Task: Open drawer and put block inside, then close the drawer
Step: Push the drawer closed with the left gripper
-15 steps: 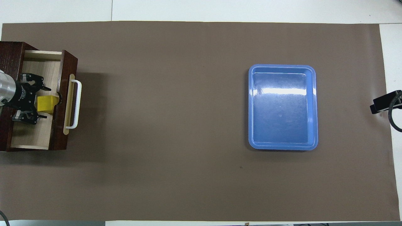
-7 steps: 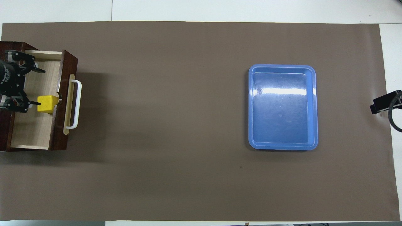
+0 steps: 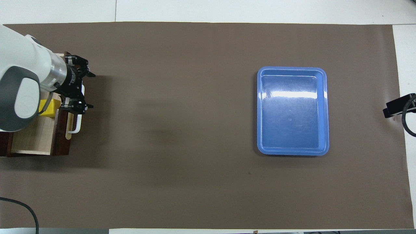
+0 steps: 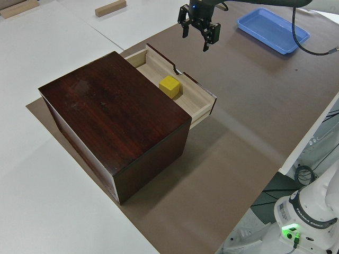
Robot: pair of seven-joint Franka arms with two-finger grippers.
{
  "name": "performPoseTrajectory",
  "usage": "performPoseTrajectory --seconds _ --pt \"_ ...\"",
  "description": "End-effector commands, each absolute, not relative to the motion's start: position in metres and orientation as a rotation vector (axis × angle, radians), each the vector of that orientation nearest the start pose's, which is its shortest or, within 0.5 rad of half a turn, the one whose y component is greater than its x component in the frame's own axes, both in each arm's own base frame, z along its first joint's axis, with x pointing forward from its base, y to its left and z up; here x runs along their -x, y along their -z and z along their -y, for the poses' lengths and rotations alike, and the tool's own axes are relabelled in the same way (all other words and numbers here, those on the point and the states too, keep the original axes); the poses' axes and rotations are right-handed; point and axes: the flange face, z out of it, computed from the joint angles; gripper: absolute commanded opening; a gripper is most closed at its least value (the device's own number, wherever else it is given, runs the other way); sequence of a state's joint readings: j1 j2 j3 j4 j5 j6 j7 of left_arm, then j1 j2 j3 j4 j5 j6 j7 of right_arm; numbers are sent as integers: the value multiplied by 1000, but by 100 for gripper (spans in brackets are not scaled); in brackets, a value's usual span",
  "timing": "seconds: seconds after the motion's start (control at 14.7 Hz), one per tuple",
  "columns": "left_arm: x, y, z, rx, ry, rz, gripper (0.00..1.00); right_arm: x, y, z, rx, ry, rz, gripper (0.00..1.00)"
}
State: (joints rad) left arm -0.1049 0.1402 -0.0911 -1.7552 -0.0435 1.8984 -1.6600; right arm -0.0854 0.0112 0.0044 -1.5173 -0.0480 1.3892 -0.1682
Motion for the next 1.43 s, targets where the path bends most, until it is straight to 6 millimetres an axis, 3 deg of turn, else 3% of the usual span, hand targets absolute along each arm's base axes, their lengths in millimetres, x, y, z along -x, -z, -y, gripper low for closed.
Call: performPoseTrajectory --seconds 0.0,0.55,1.36 --pt "-585 -465 104 2331 -43 2157 100 -535 -632 52 3159 -237 153 100" --pt "-581 -447 27 2354 -18 2146 100 -535 -632 53 3159 -237 153 100" --pt "-581 -456 -91 2402 58 2074 100 -536 -633 53 3160 -230 153 100"
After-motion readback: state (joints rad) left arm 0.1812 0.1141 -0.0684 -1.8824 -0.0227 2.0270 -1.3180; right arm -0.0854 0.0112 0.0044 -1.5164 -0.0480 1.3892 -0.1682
